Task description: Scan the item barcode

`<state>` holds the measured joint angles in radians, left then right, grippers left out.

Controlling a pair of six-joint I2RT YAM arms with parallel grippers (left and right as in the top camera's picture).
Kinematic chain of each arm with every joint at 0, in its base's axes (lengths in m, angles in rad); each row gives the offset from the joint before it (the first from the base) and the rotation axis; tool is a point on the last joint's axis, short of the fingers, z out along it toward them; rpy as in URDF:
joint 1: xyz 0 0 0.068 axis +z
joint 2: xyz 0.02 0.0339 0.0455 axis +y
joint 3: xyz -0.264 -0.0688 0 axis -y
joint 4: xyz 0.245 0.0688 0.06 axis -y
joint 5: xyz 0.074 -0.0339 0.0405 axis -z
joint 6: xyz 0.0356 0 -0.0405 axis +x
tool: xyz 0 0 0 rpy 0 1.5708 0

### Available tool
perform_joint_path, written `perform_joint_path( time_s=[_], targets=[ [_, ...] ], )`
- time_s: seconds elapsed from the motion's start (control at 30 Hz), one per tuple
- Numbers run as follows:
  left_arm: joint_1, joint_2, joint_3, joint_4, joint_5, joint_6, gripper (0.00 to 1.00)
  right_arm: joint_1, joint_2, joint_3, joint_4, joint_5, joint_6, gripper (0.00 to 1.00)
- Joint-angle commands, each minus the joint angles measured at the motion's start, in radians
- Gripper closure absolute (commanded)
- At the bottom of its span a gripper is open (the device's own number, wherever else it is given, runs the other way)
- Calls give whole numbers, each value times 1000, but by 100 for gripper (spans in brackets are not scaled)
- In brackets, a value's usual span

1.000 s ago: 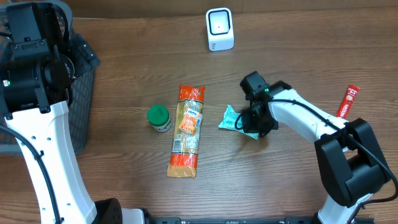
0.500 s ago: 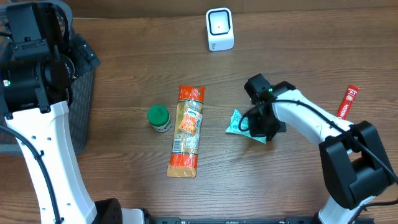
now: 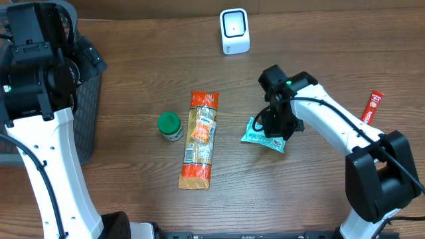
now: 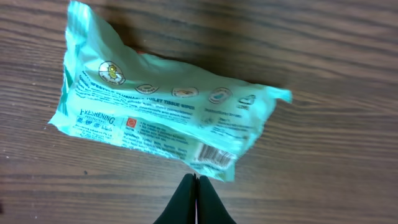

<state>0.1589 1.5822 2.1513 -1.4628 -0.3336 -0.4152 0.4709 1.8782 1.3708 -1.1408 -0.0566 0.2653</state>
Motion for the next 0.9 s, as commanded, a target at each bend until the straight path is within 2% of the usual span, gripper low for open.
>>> perform_joint_path(
  time_s=[0.0,0.37,0.43,0.87],
  targets=[
    [4,6,11,0,-13,9,1,-1,-4,-66,50,-35,-5,95],
    [4,6,11,0,-13,9,0,-1,-4,-325,348,-34,-5,91],
    [4,6,11,0,-13,9,0,-5,-4,-325,343,-27,-10,96],
    [3,6,11,0,-13,9,0,-24,-5,0,47,-24,-64,96]
  ],
)
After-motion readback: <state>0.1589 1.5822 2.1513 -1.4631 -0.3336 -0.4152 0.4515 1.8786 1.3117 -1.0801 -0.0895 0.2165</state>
